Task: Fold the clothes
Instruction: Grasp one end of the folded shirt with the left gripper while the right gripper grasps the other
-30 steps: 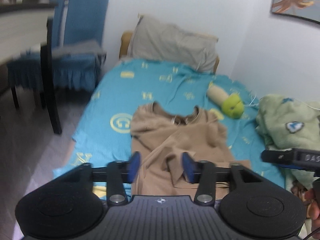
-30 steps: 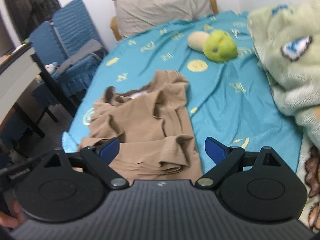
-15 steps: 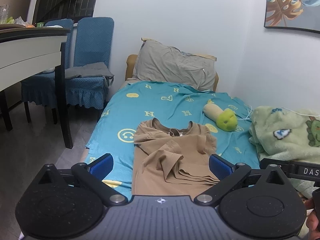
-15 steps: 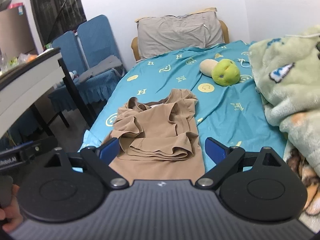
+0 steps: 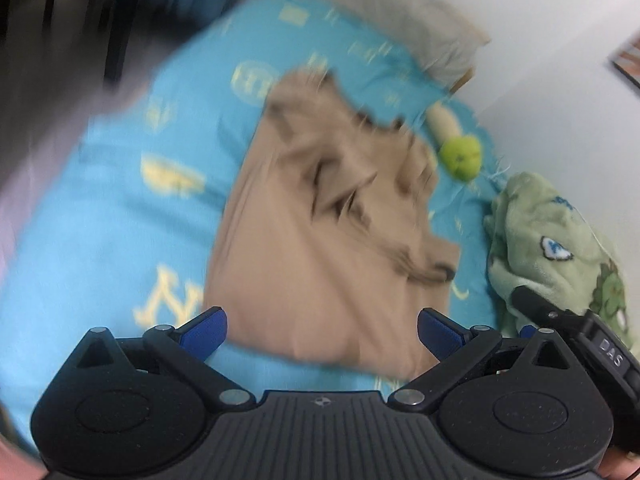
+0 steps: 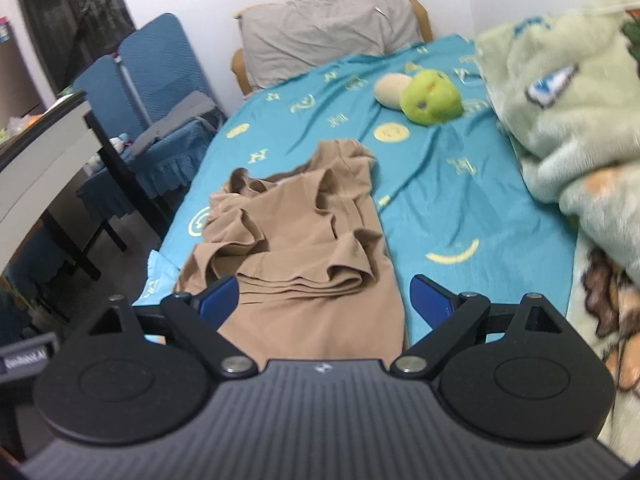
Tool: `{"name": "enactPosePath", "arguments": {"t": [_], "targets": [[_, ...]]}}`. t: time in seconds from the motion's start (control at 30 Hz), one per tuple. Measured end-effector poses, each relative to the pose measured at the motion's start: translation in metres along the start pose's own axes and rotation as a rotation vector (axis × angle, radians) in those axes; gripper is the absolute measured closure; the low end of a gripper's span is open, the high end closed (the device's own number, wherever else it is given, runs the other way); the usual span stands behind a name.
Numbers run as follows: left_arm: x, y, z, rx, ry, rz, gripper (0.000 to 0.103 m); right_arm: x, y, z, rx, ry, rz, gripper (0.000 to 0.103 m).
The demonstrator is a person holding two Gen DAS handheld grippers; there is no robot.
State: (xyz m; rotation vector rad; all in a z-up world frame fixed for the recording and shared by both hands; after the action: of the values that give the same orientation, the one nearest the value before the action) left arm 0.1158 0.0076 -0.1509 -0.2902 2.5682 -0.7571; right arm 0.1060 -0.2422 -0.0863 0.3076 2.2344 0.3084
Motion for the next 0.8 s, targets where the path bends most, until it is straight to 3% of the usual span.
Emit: {"name": "enactPosePath", "arguments": {"t": [0.1,0.2,0.4,0.6,0.67,0.73,0.8], "targets": [[0.012,0.02,0.022,0.047,0.1,-0.168,0.003,0.002,-0.006,0.003,0.012,0.01,0.032,0.009],[0.021,0.039,0.043,0.027,0.168,-0.252,0.007,0.002,-0.009,0.004,0.007,0.016,0.063,0.009],[-0.002,0.05,0.048,0.097,0.027,-0.361,0.008,0.004,-0.018,0.008,-0.02,0.018,0.175,0.009],[-0.003,0.075,0.042,0.128,-0.05,-0.492,0.049,0.02,-0.027,0.016,-0.112,0.086,0.371,0.009],[-0.002,0.08,0.04,0.129,-0.063,-0.512,0.073,0.027,-0.023,0.021,-0.146,0.118,0.402,0.009],[-0.003,0.084,0.039,0.129,-0.073,-0.52,0.085,0.034,-0.016,0.025,-0.178,0.148,0.421,0.009],[-0.007,0.083,0.033,0.142,-0.097,-0.505,0.089,0.045,-0.006,0.03,-0.244,0.195,0.473,0.009]]}}
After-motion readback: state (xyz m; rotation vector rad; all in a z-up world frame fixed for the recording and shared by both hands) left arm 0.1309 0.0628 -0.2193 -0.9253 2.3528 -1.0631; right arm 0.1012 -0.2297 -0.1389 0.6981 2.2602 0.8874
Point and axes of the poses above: each gripper's, at about its wrist camera, not at the fingertips, and z roughly the way its jaws point, y to its left, x to its underside, the point moved 10 cm from there along z, roughly the way its jaws point, and after that the axes turned 1 degree about -z, right-handed, at the moved point
